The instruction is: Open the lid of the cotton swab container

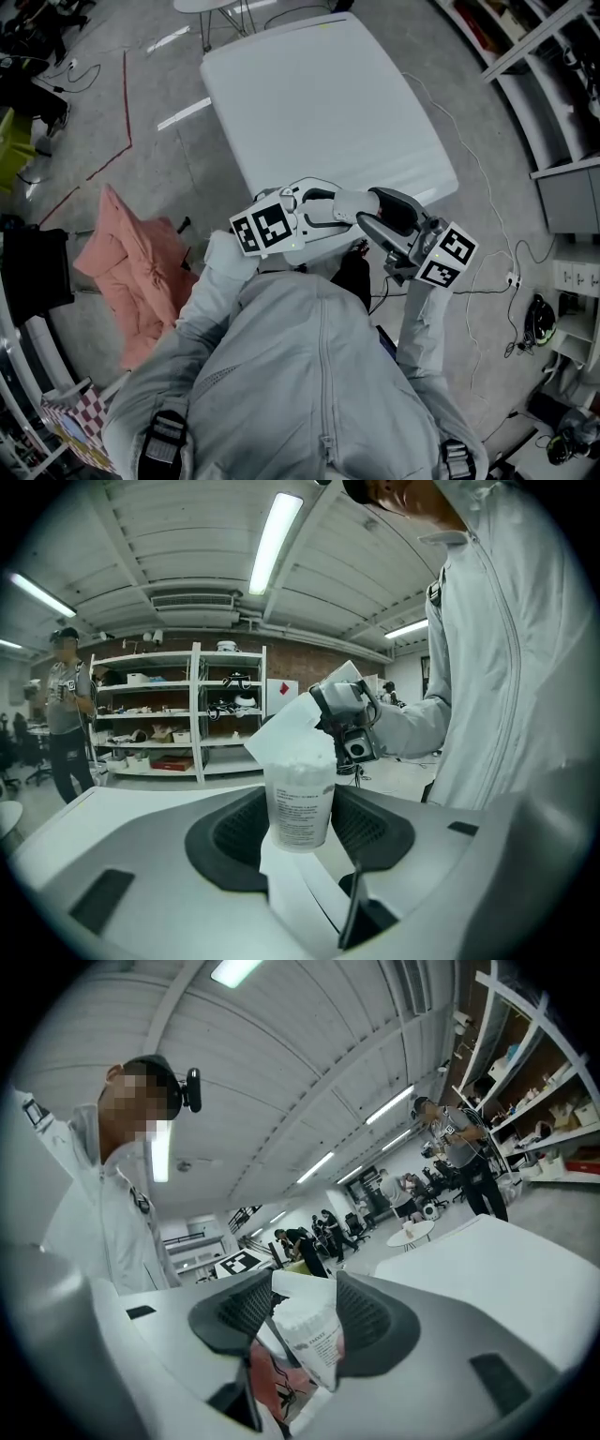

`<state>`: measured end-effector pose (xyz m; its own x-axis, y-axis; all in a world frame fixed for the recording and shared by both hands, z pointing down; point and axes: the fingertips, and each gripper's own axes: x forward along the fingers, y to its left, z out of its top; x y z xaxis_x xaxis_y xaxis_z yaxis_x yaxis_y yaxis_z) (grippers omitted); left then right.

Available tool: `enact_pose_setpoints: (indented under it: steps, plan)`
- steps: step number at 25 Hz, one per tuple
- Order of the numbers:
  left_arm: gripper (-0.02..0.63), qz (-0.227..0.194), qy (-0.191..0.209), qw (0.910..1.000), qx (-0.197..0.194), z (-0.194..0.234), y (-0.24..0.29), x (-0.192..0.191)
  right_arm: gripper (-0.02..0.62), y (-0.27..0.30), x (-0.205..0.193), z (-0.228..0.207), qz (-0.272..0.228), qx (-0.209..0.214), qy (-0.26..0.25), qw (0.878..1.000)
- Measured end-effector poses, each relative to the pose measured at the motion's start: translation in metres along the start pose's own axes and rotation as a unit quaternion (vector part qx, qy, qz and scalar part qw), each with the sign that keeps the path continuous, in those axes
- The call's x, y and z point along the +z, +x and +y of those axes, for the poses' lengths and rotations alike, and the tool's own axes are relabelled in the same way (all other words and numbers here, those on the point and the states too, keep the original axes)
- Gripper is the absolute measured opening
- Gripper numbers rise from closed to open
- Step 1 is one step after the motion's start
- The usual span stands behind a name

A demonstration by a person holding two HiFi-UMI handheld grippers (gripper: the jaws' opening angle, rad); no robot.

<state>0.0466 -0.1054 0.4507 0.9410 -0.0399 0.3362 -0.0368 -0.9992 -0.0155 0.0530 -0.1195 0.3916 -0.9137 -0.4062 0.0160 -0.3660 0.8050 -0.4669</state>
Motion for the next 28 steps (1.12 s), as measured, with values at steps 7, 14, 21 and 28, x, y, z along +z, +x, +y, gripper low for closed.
enact_pose_setpoints:
  steps: [7,14,21,28]
  plan:
    - [0.218,-0.007,-0.003,1.0000,0.002,0.001,0.001,0.006,0.235,-0.002,0.007,0.000,-0.017,-0.004,0.007,1.000]
    - [0.217,0.004,0.012,0.9999,0.004,-0.004,0.000,0.003,0.235,-0.003,0.011,-0.001,-0.028,-0.008,0.030,0.999]
    - [0.216,0.029,0.017,0.9994,-0.008,-0.015,0.005,-0.013,0.232,-0.007,0.021,-0.019,-0.050,-0.066,0.017,0.996]
    - [0.215,0.009,0.015,0.9997,-0.014,-0.016,0.007,0.001,0.204,-0.005,0.014,-0.037,-0.017,-0.118,-0.020,0.993]
